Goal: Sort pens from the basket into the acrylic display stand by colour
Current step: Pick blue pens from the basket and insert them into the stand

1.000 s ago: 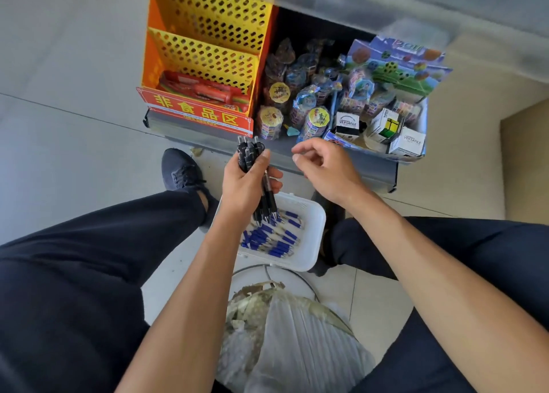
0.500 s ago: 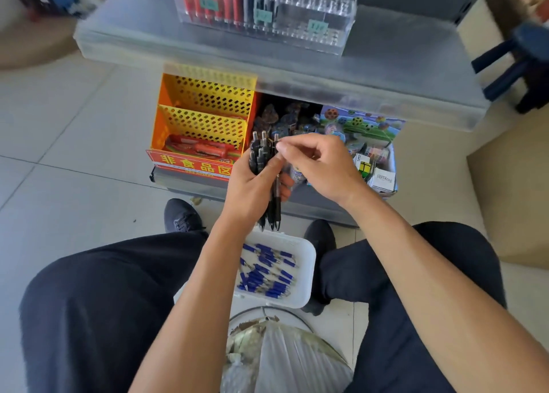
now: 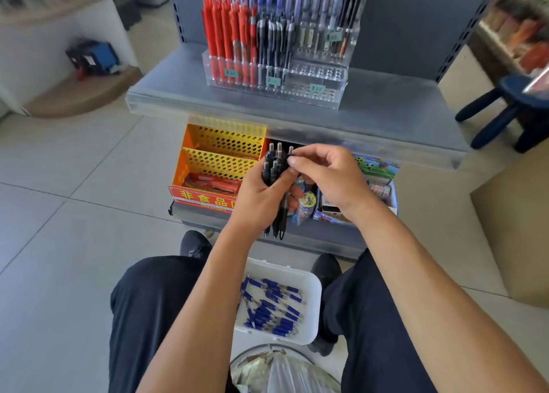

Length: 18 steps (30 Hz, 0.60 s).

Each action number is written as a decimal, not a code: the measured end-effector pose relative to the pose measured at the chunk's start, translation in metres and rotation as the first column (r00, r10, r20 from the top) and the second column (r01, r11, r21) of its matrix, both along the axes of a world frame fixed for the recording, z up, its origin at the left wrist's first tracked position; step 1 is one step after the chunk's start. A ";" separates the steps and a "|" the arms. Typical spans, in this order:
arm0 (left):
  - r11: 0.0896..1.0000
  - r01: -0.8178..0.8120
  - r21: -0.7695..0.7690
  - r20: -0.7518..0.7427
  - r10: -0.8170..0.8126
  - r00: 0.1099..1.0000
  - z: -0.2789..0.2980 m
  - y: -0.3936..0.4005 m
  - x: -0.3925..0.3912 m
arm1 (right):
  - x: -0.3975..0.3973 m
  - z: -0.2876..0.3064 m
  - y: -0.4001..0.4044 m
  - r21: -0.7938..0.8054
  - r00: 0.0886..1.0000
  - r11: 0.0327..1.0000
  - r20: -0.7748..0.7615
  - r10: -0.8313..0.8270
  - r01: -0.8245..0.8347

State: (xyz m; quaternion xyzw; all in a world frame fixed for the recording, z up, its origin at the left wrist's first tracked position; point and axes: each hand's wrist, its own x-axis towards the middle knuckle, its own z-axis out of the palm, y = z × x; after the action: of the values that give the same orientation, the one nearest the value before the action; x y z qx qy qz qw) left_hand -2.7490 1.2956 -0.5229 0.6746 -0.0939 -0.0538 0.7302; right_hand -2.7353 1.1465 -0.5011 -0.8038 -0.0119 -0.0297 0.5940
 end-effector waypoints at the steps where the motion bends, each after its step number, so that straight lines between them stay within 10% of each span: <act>1: 1.000 0.011 0.005 0.011 -0.011 1.000 0.002 -0.001 0.001 | -0.001 0.004 -0.002 0.020 1.000 1.000 -0.016 -0.006 0.006; 18: 0.993 0.068 0.098 0.142 -0.082 0.986 0.030 -0.029 0.078 | 0.049 0.039 -0.033 0.148 0.996 0.985 -0.034 -0.080 0.084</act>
State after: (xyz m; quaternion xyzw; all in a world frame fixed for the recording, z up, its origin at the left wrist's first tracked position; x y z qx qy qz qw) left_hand -2.6713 1.2668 -0.4928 0.7059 -0.1698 -0.0359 0.6867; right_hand -2.6868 1.1135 -0.4618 -0.7574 0.0316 -0.0437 0.6508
